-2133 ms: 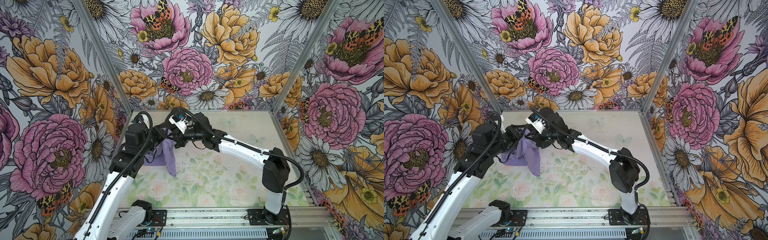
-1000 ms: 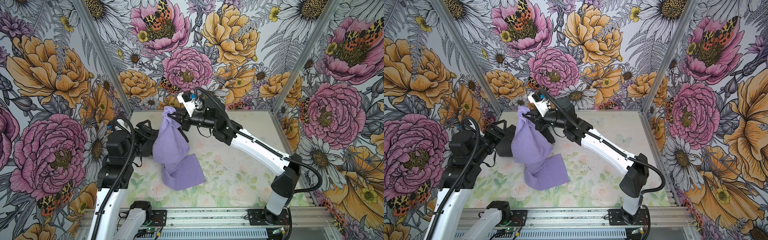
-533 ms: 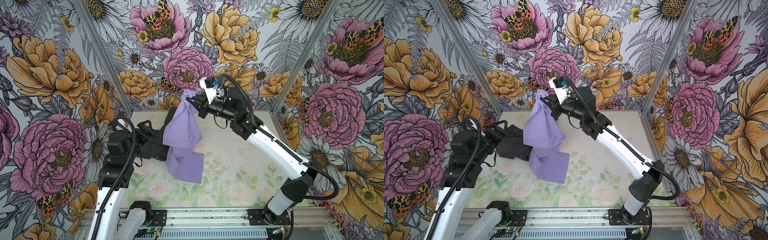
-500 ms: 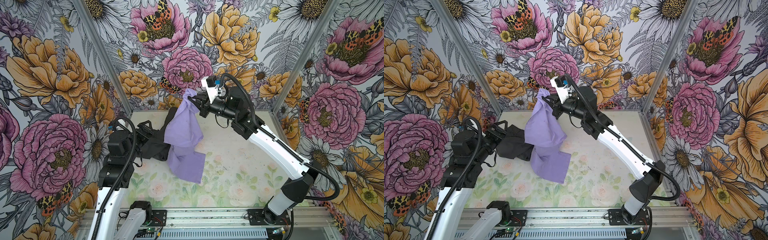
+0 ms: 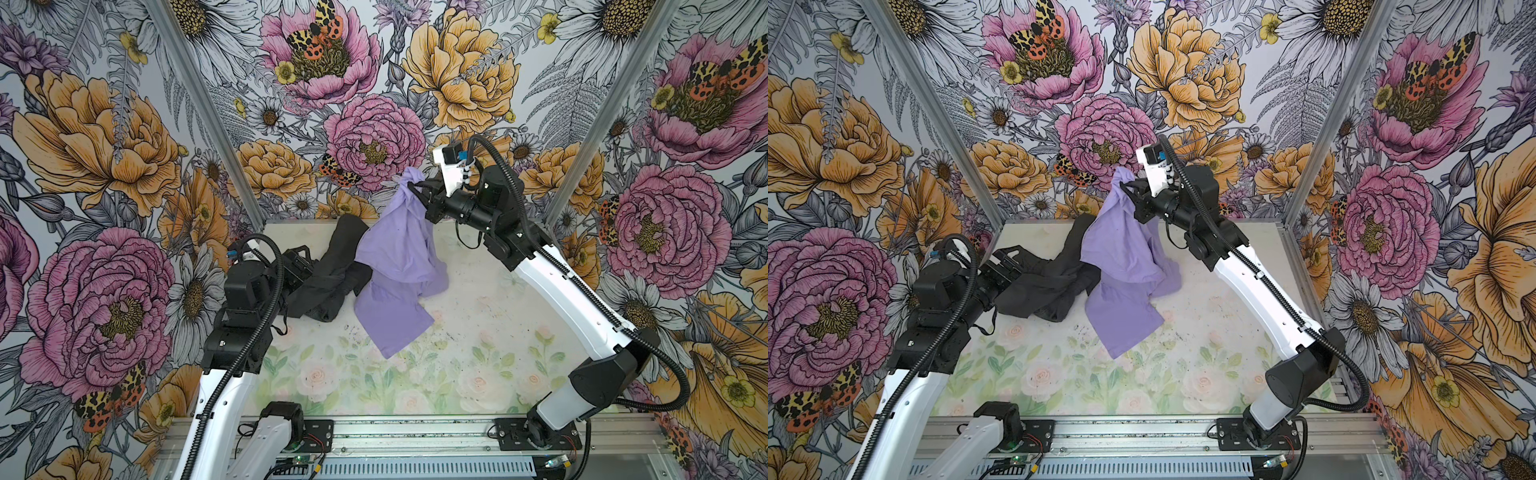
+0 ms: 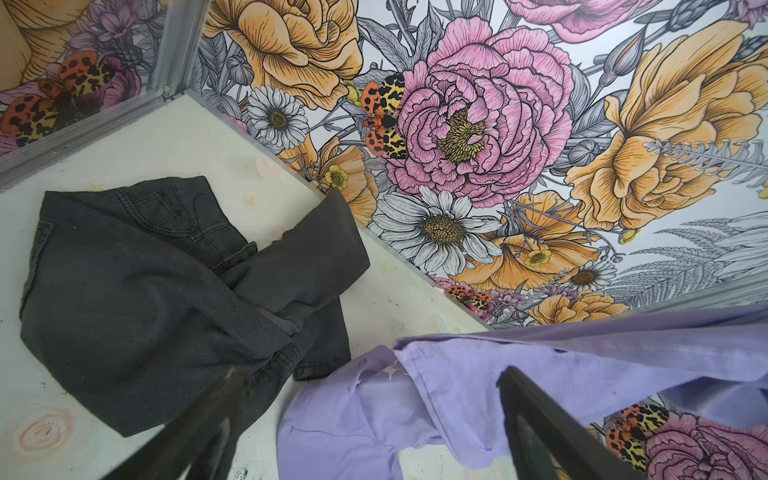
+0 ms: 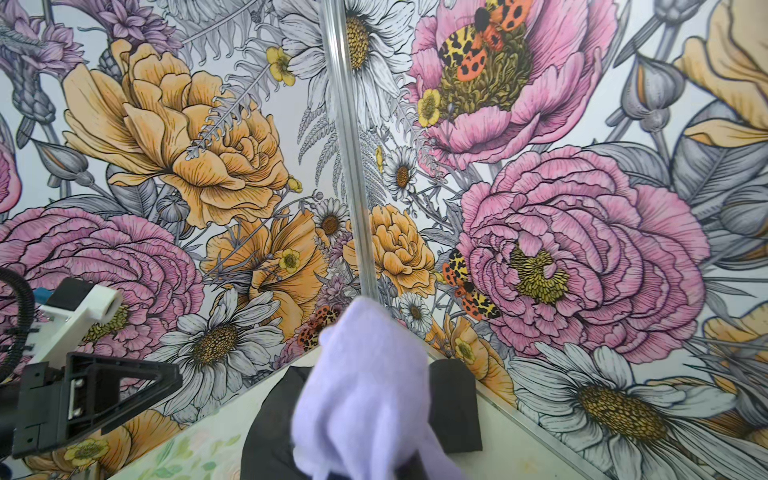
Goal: Pick out a specific cloth from the pile
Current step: 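Pull the shirt away with the right gripper while the left gripper releases, then lower the lavender shirt onto the table farther from the pile and open the right gripper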
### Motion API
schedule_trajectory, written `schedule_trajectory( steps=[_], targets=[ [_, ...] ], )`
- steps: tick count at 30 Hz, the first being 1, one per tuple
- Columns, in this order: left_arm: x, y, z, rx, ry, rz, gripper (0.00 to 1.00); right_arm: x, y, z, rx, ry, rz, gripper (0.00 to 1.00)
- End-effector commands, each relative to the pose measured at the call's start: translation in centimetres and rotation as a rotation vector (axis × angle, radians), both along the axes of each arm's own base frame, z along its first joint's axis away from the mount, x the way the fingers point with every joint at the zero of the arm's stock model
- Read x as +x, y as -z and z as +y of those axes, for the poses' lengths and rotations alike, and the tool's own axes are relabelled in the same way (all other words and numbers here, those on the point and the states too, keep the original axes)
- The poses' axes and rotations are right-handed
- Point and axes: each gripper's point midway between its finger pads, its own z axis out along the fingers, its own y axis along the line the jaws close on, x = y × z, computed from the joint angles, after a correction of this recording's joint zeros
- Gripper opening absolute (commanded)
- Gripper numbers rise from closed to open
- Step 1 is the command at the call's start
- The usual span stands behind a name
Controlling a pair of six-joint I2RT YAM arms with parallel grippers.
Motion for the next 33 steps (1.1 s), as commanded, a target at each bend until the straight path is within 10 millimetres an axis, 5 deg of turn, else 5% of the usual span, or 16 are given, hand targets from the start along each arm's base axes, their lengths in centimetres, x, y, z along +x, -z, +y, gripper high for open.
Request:
schedule_trajectory(
  steps=[1,23,33],
  targets=[
    [0.3,-0.2,0.0,0.040,-0.009,-0.007,0.98,-0.9,-4.1,-3.5,0.047,0.066,-0.091,0.00],
    [1.0,-0.7,-1.8,0.092,-0.011,-0.021,0.99,3.5,-8.2,-21.3,0.059,0.440,-0.164,0.00],
    [1.0,-0.8,-1.7,0.100,-0.026,-0.024,0.99,3.9,-8.8,-25.3,0.065,0.526,-0.172,0.00]
  ],
)
